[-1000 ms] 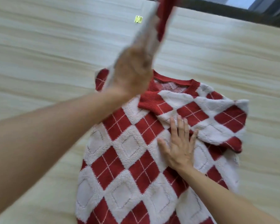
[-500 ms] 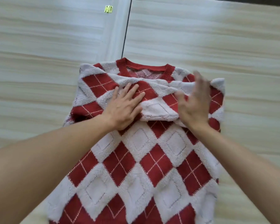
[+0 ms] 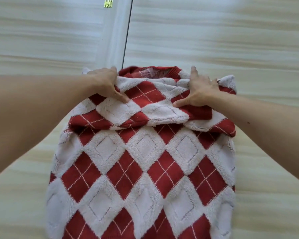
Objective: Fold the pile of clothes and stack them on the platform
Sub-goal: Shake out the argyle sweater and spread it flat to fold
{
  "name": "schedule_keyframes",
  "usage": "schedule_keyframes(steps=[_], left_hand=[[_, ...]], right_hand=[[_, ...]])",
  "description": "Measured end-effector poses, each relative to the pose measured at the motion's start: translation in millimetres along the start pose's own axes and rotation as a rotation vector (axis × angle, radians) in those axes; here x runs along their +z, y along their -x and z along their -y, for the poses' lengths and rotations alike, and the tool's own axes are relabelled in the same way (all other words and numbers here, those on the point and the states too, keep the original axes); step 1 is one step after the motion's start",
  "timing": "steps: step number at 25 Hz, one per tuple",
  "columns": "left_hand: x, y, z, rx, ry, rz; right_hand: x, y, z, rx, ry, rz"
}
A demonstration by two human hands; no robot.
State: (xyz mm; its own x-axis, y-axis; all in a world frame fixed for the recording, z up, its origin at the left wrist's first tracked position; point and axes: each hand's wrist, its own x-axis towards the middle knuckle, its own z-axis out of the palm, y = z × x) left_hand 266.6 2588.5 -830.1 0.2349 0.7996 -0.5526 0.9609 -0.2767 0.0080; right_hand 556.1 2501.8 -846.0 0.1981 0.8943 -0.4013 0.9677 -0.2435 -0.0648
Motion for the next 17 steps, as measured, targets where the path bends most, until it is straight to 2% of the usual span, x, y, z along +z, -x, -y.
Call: schedule_keyframes(steps=[2, 4, 6, 9, 11, 13, 15, 16, 17], left_hand=[[-1, 10, 2, 0.003, -0.167, 0.051], [-2, 26, 1, 0.126, -0.36, -0.022], [-3, 48, 0, 0.254, -0.33, -0.13], [-13, 88, 2, 0.334, -0.101, -0.373], [-23, 123, 12, 0.422, -0.076, -0.583], [-22, 168, 27, 0.51, -0.06, -0.678], [4, 214, 48, 0.549, -0.127, -0.649], [24, 238, 57, 0.587, -0.154, -0.545], [46, 261, 65, 0.645, -0.16, -0.402]], right_hand=[[-11, 12, 4, -0.044, 0.043, 0.01], [-26, 31, 8, -0.096, 0.127, 0.047], [-43, 53, 9, -0.094, 0.104, 0.038], [-67, 81, 0, -0.14, 0.019, -0.199], [-78, 112, -10, -0.243, -0.012, -0.417], [-75, 162, -18, -0.351, -0.021, -0.504], [-53, 225, -21, -0.444, 0.048, -0.445], [-33, 257, -23, -0.488, 0.113, -0.36], [-13, 286, -24, -0.503, 0.177, -0.191]])
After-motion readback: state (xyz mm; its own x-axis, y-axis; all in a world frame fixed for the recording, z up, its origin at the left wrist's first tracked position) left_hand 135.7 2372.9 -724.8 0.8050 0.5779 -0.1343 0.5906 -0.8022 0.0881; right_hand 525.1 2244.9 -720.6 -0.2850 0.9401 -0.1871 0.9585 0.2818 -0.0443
